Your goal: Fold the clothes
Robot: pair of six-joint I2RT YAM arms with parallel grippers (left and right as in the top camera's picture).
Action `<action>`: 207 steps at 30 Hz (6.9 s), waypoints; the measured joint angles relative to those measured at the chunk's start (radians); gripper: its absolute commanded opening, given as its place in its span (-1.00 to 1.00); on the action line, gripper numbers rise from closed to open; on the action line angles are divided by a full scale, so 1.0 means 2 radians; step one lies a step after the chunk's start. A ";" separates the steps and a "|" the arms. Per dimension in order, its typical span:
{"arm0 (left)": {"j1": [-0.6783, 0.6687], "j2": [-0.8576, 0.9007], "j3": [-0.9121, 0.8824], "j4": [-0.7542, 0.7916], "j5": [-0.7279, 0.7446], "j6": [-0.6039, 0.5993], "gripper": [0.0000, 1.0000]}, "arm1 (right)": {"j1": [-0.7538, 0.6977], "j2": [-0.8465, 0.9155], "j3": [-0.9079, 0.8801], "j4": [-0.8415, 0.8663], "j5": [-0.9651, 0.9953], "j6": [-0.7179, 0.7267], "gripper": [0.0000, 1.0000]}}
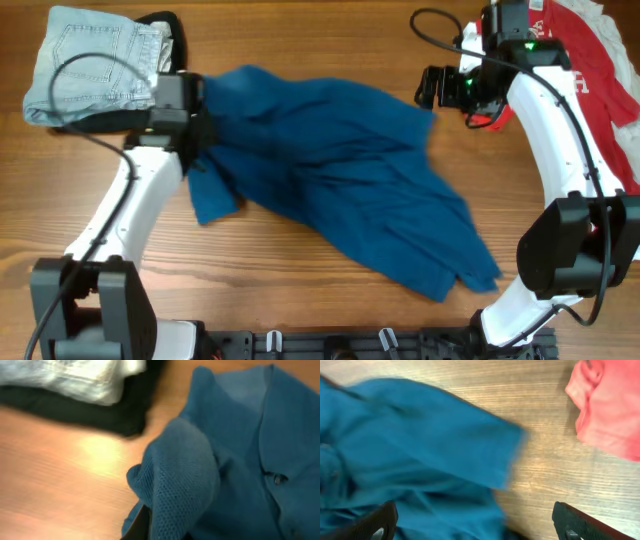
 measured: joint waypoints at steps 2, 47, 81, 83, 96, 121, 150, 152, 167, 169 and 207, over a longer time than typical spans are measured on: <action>0.023 0.000 0.000 -0.023 -0.002 -0.006 -0.92 | 0.000 0.000 -0.039 0.011 -0.002 0.000 0.98; 0.129 0.000 0.000 -0.101 0.019 -0.067 -0.92 | 0.082 0.000 -0.212 0.403 0.029 -0.064 -0.92; 0.129 0.000 0.000 -0.125 0.055 -0.071 -0.92 | 0.019 0.000 -0.138 0.012 -0.022 0.041 0.67; 0.129 0.000 0.000 -0.125 0.055 -0.071 -0.92 | 0.019 0.000 -0.171 0.027 -0.025 0.052 0.35; 0.129 0.000 0.000 -0.123 0.055 -0.071 -0.92 | 0.026 -0.006 -0.263 0.129 -0.052 0.082 -0.91; 0.129 0.000 0.000 -0.133 0.055 -0.071 -0.92 | 0.019 -0.099 -0.245 0.086 -0.029 0.064 0.98; 0.129 0.000 0.000 -0.133 0.056 -0.071 -0.92 | 0.019 -0.095 -0.374 0.226 0.054 0.092 -0.60; 0.129 0.000 0.000 -0.133 0.056 -0.071 -0.92 | 0.019 -0.095 -0.374 0.224 0.051 0.094 -0.65; 0.129 0.000 0.000 -0.131 0.058 -0.071 -0.92 | 0.019 -0.106 -0.081 -0.161 0.019 0.031 -0.80; 0.129 0.000 0.000 -0.129 0.058 -0.071 -0.92 | 0.019 -0.104 -0.078 -0.125 0.019 0.026 -0.81; 0.129 0.000 0.000 -0.099 0.066 -0.071 -0.92 | 0.049 0.045 0.022 -0.067 0.008 0.034 0.56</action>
